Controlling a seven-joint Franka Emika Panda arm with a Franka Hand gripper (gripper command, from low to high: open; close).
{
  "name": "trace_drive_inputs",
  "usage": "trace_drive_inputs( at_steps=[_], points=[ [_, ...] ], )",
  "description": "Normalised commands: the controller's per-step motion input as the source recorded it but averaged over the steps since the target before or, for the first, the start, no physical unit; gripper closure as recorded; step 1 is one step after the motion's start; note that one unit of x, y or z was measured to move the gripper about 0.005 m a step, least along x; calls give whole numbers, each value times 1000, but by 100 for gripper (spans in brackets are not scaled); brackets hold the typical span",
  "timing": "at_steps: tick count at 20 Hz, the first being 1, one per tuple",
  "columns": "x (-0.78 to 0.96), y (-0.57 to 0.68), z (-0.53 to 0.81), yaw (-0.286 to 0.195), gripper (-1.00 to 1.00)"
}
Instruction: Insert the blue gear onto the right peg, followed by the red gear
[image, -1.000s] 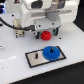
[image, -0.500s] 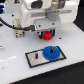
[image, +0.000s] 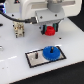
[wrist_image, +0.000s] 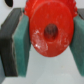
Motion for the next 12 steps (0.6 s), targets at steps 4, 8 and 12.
trace_drive_inputs(
  at_steps=[4,8,12],
  points=[
    [741,-173,450,0,100],
    [770,-109,392,0,100],
    [732,-79,299,0,100]
  ],
)
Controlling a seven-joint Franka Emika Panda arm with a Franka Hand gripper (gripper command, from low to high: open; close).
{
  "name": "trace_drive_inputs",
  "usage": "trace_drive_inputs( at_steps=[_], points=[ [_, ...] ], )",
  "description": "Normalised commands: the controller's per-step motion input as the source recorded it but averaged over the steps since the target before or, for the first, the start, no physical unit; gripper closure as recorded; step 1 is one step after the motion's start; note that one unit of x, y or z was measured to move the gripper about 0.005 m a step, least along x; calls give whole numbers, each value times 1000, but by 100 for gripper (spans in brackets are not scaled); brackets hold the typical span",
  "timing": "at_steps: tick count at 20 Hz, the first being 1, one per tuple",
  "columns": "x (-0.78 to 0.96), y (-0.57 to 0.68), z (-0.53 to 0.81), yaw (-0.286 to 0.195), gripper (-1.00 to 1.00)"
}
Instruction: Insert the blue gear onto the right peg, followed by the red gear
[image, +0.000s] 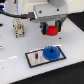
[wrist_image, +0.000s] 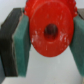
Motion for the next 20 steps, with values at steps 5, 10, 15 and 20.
trace_drive_inputs(
  at_steps=[5,10,15,20],
  points=[
    [727,-33,207,0,100],
    [683,-34,130,0,100],
    [577,-54,23,0,100],
    [384,-127,-3,0,100]
  ],
)
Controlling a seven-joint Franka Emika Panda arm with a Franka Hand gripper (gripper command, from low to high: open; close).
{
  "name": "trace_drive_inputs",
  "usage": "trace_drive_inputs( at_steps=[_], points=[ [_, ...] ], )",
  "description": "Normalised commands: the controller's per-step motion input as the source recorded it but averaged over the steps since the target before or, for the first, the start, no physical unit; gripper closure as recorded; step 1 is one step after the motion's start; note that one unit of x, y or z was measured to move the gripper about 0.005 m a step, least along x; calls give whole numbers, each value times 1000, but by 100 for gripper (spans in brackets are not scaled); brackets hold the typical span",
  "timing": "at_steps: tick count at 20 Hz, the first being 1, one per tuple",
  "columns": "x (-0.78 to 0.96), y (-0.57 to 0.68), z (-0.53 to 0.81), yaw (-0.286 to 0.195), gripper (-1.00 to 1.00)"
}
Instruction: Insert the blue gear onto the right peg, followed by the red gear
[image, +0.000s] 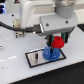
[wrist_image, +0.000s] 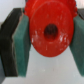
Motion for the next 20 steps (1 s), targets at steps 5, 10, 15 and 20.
trace_drive_inputs(
  at_steps=[5,10,15,20],
  points=[
    [112,-149,-77,0,100],
    [54,-74,-54,0,100],
    [54,3,216,0,100],
    [40,-21,162,0,100]
  ],
)
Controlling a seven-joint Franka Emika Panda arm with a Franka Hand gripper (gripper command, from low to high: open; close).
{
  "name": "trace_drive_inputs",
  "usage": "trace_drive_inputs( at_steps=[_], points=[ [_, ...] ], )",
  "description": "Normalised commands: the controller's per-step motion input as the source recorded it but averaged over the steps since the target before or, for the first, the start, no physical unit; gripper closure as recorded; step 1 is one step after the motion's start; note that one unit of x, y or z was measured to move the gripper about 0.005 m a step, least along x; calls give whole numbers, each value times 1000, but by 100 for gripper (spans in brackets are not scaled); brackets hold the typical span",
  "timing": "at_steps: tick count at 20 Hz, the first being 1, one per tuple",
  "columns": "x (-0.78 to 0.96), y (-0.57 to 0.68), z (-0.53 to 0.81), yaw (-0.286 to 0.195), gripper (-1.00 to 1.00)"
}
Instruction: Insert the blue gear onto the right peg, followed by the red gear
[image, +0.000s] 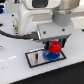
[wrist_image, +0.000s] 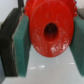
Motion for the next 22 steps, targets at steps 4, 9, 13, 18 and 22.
trace_drive_inputs(
  at_steps=[4,9,13,18,22],
  points=[
    [68,-10,124,0,100],
    [51,-90,155,0,100],
    [128,-116,-47,0,100],
    [157,-116,-43,0,100],
    [289,-184,99,0,100]
  ],
)
